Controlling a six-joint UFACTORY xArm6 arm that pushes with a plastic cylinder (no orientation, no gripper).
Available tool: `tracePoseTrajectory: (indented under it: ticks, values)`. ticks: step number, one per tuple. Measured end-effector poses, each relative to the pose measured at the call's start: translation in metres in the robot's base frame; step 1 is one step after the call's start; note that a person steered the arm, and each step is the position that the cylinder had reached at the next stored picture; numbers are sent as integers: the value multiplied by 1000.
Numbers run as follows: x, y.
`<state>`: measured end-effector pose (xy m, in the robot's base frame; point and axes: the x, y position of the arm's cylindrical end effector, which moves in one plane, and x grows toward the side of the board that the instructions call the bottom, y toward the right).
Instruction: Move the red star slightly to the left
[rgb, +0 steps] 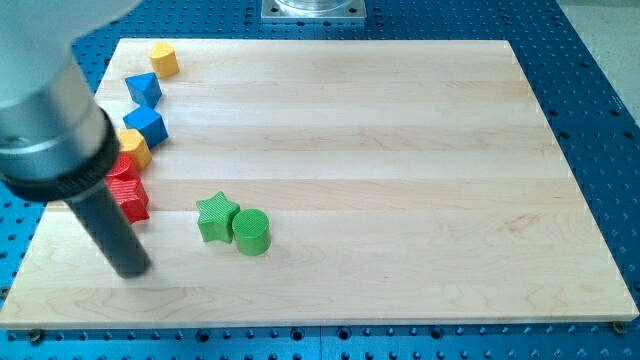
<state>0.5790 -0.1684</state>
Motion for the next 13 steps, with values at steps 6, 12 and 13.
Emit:
tracePoseTrajectory:
  ticks: [6, 12, 13]
  values:
    - [-63, 7]
    - [-87, -21]
    - [-70, -15]
